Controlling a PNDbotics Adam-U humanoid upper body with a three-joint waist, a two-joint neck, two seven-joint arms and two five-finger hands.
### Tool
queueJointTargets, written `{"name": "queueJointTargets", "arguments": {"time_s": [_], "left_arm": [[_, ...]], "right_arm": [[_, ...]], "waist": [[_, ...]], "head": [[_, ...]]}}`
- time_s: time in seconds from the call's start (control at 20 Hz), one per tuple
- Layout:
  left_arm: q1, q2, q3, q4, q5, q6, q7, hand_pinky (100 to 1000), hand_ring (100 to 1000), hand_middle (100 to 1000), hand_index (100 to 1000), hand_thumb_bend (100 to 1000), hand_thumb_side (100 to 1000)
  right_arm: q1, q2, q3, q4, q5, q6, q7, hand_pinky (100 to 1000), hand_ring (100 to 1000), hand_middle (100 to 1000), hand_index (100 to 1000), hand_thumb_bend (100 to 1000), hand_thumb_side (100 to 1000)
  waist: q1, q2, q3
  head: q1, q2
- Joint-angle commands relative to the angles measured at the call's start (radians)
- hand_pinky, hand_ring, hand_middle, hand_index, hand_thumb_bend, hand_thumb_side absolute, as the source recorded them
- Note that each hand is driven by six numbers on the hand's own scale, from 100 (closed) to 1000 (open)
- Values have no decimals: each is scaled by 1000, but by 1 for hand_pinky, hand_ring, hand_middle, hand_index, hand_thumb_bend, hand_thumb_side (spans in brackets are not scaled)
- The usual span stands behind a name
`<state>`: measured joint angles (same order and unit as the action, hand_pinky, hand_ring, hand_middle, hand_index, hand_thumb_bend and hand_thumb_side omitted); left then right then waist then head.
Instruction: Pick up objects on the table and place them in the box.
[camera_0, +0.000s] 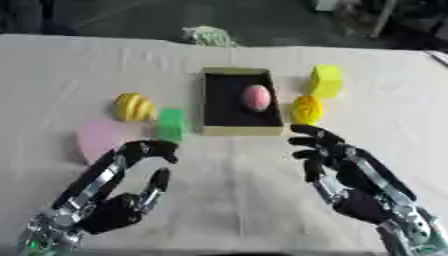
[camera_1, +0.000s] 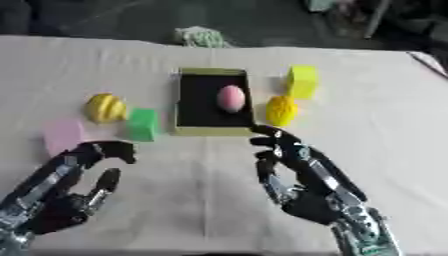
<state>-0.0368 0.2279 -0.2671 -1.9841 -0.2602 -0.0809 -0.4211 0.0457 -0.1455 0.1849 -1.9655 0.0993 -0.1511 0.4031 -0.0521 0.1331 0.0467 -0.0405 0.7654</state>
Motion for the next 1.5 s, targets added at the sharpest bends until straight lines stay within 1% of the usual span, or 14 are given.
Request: {"name": "queueJointTargets", "arguments": {"time_s": [0.05, 0.45, 0.65, 0.7, 0.75, 0.8, 0.95, 1.0, 1.05, 1.1, 1.15, 1.2, 1.35, 1.5], "left_arm": [[-9, 2, 4, -16, 9, -6, -11, 895, 821, 592, 849, 100, 612], [-10, 4, 5, -16, 3, -9, -19, 895, 821, 583, 848, 100, 609], [-11, 4, 5, -16, -5, -11, -23, 895, 822, 595, 850, 100, 615], [-12, 5, 8, -16, -9, -10, -19, 893, 824, 635, 851, 100, 604], [-15, 6, 15, -16, -16, -10, -9, 892, 824, 640, 851, 100, 602], [-18, 9, 23, -16, -28, -12, 5, 891, 824, 672, 851, 100, 580], [-37, 34, 49, -16, -52, -5, 58, 883, 821, 692, 853, 100, 525], [-48, 51, 60, -16, -66, -3, 77, 880, 819, 699, 855, 100, 474], [-60, 71, 70, -16, -80, -4, 94, 879, 818, 699, 855, 100, 456], [-73, 96, 79, -16, -95, -5, 109, 876, 815, 701, 857, 100, 365], [-89, 130, 92, -16, -114, -5, 124, 874, 813, 701, 858, 100, 336], [-102, 164, 103, -16, -133, -2, 137, 870, 808, 703, 863, 100, 269], [-141, 295, 132, -16, -199, 18, 166, 860, 801, 712, 875, 100, 251], [-165, 435, 141, -16, -260, 52, 157, 842, 789, 735, 893, 100, 246]], "right_arm": [[-4, -7, -9, -10, -9, 4, -1, 821, 904, 927, 458, 100, 442], [-4, -8, -11, -16, 14, 2, -7, 822, 904, 928, 460, 100, 425], [-5, -7, -10, -16, 20, 0, -9, 823, 905, 928, 492, 100, 425], [-5, -7, -10, -16, 21, -1, -10, 823, 905, 929, 554, 100, 425], [-4, -8, -11, -16, 23, -1, -11, 824, 906, 929, 570, 100, 432], [-5, -8, -12, -16, 24, -2, -11, 824, 907, 930, 634, 100, 425], [-4, -9, -13, -14, 31, -5, -11, 826, 908, 932, 738, 100, 424], [-3, -9, -13, -13, 34, -6, -10, 826, 908, 932, 779, 100, 423], [-3, -10, -14, -13, 37, -7, -10, 826, 908, 932, 785, 100, 422], [-2, -11, -14, -12, 39, -8, -10, 826, 908, 932, 803, 100, 420], [-2, -12, -15, -11, 42, -9, -10, 826, 909, 932, 806, 100, 420], [-1, -12, -16, -11, 44, -10, -10, 827, 908, 932, 808, 100, 420], [0, -16, -19, -9, 50, -12, -11, 827, 908, 931, 812, 100, 420], [0, -20, -20, -9, 54, -13, -10, 827, 908, 931, 815, 100, 419]], "waist": [[2, -8, -1], [3, -9, -3], [4, -10, -4], [4, -10, -4], [5, -10, -4], [5, -10, -3], [8, -12, -3], [9, -14, -2], [10, -14, -2], [12, -16, -1], [13, -17, -1], [15, -18, -1], [21, -21, -2], [27, -23, -7]], "head": [[-1, 5], [0, 5], [0, 5], [0, 5], [-1, 5], [-1, 5], [-4, 5], [-5, 5], [-6, 5], [-7, 5], [-8, 5], [-9, 5], [-9, 5], [-13, 5]]}}
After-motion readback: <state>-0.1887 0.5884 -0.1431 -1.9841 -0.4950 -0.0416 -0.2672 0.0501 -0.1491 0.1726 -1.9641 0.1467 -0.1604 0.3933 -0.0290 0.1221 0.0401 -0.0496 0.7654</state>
